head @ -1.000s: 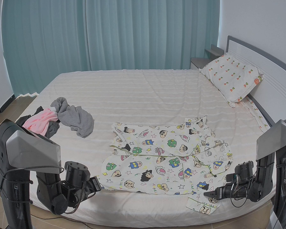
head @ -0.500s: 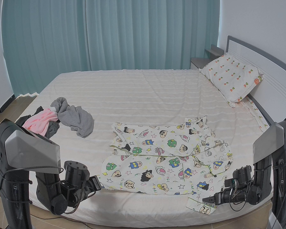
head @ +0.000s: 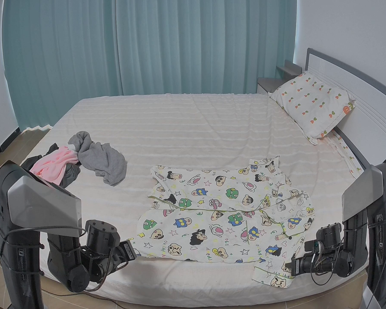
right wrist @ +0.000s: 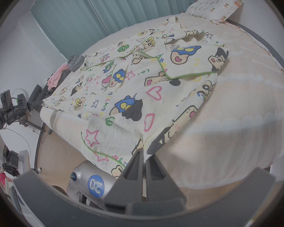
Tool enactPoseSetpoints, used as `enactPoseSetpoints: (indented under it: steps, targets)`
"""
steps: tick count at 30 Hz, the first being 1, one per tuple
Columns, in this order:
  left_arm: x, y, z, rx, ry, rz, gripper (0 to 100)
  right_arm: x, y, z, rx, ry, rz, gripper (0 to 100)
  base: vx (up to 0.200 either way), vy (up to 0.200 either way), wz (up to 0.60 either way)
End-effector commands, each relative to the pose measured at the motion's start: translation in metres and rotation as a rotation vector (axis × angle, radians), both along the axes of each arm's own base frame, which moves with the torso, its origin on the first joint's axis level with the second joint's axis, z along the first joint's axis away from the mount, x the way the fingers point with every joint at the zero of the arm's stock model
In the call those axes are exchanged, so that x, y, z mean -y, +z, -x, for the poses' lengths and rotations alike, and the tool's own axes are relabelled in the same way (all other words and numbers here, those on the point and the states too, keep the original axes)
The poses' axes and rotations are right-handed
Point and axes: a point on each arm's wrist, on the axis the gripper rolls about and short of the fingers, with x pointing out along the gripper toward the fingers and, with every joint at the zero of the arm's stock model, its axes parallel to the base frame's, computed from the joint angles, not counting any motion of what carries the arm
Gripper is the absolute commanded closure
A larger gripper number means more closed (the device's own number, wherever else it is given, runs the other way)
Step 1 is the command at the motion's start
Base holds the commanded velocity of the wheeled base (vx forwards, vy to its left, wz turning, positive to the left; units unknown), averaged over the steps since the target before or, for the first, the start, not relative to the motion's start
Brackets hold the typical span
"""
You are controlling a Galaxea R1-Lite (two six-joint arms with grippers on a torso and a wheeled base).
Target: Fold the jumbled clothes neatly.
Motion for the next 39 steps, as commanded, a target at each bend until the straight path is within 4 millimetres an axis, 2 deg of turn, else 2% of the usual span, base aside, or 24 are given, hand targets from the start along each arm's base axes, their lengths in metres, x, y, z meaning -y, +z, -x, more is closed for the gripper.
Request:
enactPoseSetpoints:
  steps: [1, 7, 21, 28, 32, 33, 39]
  targets:
    - [-0.001, -0.001, 0.002, -0.009, 0.000, -0.005, 100, 0.009, 0.006, 0.009, 0.012, -0.006, -0.053, 100, 0.000, 0.000, 0.00]
    - [-0.002, -0.002, 0.007, -0.026, -0.004, -0.010, 100, 0.023, 0.015, 0.024, -0.002, 0.011, -0.160, 100, 0.000, 0.000, 0.00]
    - [-0.007, -0.001, 0.017, -0.020, -0.005, -0.005, 100, 0.032, 0.018, 0.026, -0.005, 0.037, -0.223, 100, 0.000, 0.000, 0.00]
    - [-0.013, -0.019, 0.007, -0.052, -0.078, -0.080, 100, 0.033, 0.015, 0.028, -0.006, 0.067, -0.201, 100, 0.000, 0.000, 0.00]
    - [-0.019, -0.020, -0.002, -0.037, -0.118, -0.084, 100, 0.033, 0.015, 0.028, -0.006, 0.067, -0.201, 100, 0.000, 0.000, 0.00]
    - [-0.020, -0.021, -0.004, -0.033, -0.126, -0.085, 0, 0.033, 0.015, 0.028, -0.008, 0.067, -0.201, 100, 0.000, 0.000, 0.00]
    - [-0.028, -0.024, -0.019, -0.007, -0.241, -0.104, 0, 0.032, 0.014, 0.028, -0.009, 0.069, -0.200, 100, 0.000, 0.000, 0.00]
